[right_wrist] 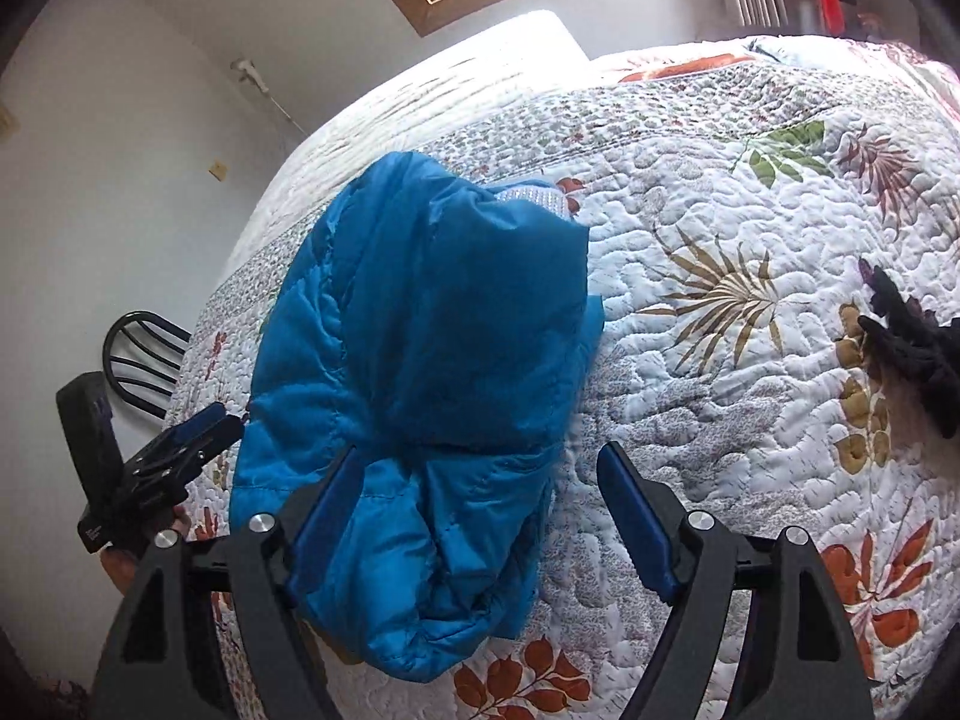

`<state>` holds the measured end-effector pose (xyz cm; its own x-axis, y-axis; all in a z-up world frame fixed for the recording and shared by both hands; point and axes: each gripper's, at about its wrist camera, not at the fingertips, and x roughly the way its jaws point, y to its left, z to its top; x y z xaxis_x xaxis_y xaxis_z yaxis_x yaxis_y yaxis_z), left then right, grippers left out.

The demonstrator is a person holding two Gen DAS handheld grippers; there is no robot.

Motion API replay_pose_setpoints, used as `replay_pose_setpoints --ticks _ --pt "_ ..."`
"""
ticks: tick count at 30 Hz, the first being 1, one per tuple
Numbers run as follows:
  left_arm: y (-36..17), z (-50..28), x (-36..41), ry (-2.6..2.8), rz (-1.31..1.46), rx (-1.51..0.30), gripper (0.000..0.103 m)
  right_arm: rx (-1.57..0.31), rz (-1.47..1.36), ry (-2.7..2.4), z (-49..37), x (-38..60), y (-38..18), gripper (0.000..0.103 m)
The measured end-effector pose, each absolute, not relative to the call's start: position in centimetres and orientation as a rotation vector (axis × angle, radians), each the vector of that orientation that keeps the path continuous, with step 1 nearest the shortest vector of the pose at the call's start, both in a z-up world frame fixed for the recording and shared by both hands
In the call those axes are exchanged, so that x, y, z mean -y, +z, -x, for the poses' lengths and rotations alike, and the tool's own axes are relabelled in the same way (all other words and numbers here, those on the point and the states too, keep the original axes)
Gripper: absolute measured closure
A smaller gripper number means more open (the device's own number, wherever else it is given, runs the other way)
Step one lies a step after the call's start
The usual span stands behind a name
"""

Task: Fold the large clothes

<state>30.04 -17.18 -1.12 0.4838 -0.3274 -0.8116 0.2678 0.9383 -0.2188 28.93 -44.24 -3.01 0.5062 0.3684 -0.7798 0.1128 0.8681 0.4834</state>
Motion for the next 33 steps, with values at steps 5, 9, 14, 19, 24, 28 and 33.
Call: replay_pose_setpoints --ticks 5,9,14,19,24,28,33 --pt "-3.6 -32.2 15.1 -0.444 0.275 -1.111 0.01 -1.044 -0.58 0.2 -29.4 44.7 -4.4 0.022" --pt "-4.6 -32.8 14.4 -0.503 0.377 -1.135 0.01 -1.051 -0.627 0.246 -29.6 44.5 -5.4 0.021" --pt "-6.9 -33.9 14.0 -0.619 0.552 -1.21 0.01 -1.065 -0.672 0.276 -30.2 44.2 -7.3 0.02" --pt "-8.6 -34.8 15.1 -0.681 0.62 -1.241 0.008 -1.069 -0.732 0.304 -31.0 44.0 -9.0 0.016" --pt "-9.0 -34.7 17.5 -0.729 0.589 -1.237 0.005 -1.077 -0.78 0.337 -31.7 43.7 -10.2 0.014" --pt "-9.2 -34.2 19.4 -0.734 0.566 -1.234 0.003 -1.08 -0.792 0.363 -32.1 43.0 -10.8 0.017" --pt "-8.0 -33.5 20.8 -0.727 0.523 -1.166 0.025 -1.044 -0.739 0.39 -32.1 41.9 -10.0 0.044"
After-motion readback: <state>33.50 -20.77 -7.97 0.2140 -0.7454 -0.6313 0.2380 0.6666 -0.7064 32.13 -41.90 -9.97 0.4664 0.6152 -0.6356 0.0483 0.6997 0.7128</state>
